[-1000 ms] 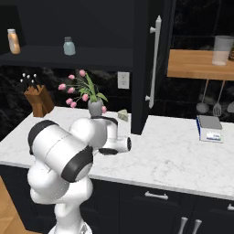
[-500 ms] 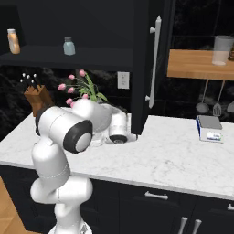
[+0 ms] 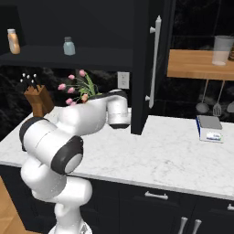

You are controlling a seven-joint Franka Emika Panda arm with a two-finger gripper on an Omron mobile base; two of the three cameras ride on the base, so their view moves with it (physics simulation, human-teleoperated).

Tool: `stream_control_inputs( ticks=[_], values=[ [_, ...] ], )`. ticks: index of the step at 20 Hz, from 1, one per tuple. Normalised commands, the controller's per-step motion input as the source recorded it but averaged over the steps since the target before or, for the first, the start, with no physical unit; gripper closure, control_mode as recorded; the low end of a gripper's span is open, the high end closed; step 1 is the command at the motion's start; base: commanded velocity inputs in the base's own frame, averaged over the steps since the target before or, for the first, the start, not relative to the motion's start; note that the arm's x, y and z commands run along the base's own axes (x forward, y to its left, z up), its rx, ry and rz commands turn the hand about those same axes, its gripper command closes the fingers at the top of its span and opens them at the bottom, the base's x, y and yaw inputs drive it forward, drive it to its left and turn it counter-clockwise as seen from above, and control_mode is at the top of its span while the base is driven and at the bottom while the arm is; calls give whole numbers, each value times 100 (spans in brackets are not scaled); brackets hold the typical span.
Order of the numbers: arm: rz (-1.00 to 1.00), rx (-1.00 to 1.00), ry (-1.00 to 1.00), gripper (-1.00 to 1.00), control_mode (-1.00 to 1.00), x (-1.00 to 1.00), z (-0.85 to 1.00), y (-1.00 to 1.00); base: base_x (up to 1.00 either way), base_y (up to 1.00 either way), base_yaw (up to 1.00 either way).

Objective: Put the shaker and condiment bottle from the counter next to their counterparts in the cabinet.

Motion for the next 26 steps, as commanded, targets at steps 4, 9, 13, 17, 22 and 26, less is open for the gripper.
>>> stream_control_inputs(
  ticks=[4,9,13,17,22,26],
  values=[
    [-22,-9,13,100,-100,-3,100,27,0,0,0],
    [-30,-2,10,100,-100,-32,97,12,0,0,0],
    [-34,0,1,100,-100,-58,85,5,0,0,0],
    [-34,0,0,100,-100,-72,78,6,0,0,0],
    [-32,-1,0,100,-100,-63,77,19,0,0,0],
    [-18,-14,-3,100,-100,-14,91,46,0,0,0]
  ],
)
